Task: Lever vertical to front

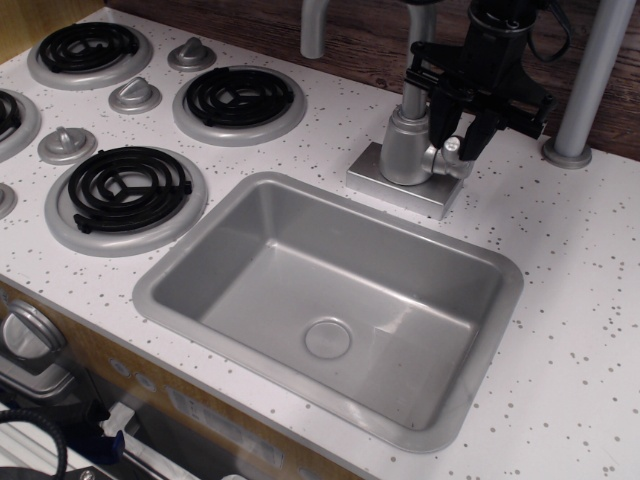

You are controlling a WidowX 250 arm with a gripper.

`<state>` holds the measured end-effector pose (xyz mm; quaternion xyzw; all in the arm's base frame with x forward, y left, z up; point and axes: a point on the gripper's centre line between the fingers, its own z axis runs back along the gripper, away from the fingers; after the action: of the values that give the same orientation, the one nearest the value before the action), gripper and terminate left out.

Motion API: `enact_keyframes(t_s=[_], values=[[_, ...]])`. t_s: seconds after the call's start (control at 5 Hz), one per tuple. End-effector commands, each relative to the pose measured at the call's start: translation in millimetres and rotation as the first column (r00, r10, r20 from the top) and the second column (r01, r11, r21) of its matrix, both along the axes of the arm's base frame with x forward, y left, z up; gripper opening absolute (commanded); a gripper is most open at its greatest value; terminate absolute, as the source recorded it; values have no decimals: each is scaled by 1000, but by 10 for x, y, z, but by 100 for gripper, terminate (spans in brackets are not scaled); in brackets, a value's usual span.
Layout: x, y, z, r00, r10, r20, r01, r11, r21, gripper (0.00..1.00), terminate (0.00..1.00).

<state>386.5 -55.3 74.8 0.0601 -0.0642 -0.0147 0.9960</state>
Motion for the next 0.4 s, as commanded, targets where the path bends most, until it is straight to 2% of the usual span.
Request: enact_keyframes(t_s=[0.0, 0.2], values=[[-10, 46, 76, 999, 17, 51, -14, 998, -58, 0, 0], [-24, 67, -19, 998, 21, 56, -16, 997, -82, 0, 0]])
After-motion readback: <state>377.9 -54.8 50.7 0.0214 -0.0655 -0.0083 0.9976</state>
